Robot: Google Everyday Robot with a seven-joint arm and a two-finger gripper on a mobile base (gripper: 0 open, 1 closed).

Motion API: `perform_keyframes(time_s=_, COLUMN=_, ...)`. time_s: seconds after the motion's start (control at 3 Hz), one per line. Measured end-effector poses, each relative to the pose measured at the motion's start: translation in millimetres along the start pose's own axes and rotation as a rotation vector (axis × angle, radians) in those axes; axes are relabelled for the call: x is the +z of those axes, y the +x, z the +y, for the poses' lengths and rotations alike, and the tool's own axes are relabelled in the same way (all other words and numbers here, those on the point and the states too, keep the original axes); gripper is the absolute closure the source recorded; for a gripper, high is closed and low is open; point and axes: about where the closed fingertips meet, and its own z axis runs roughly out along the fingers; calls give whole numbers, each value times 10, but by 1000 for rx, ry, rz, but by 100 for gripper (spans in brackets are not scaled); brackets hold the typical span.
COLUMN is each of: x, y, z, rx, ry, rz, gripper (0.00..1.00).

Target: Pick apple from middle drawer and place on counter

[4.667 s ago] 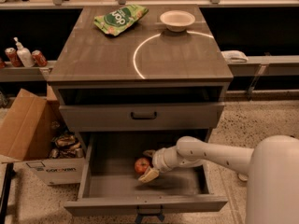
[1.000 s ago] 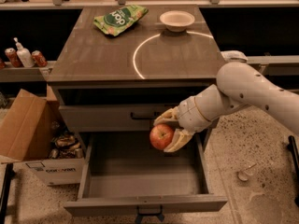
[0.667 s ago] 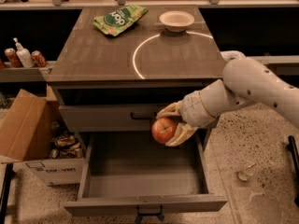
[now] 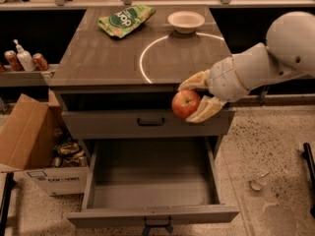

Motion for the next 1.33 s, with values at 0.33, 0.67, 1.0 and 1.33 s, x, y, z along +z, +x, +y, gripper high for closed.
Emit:
perform_keyframes(time_s=0.33, x=-269, y=-25, z=-375, rx=40, ry=52, rz=11, gripper=100)
perform_keyframes(time_s=0.67, x=-411, y=-24, z=-699, rx=73, ry=100, rz=12, gripper=100)
perform_keyframes(time_s=1.0, x=-460, y=74, z=-1038, rx=134, ry=141, rz=-1, gripper=100)
perform_keyframes(time_s=1.33, x=-434, y=279, z=-1282, rx=222, ry=180, rz=-4, gripper=100)
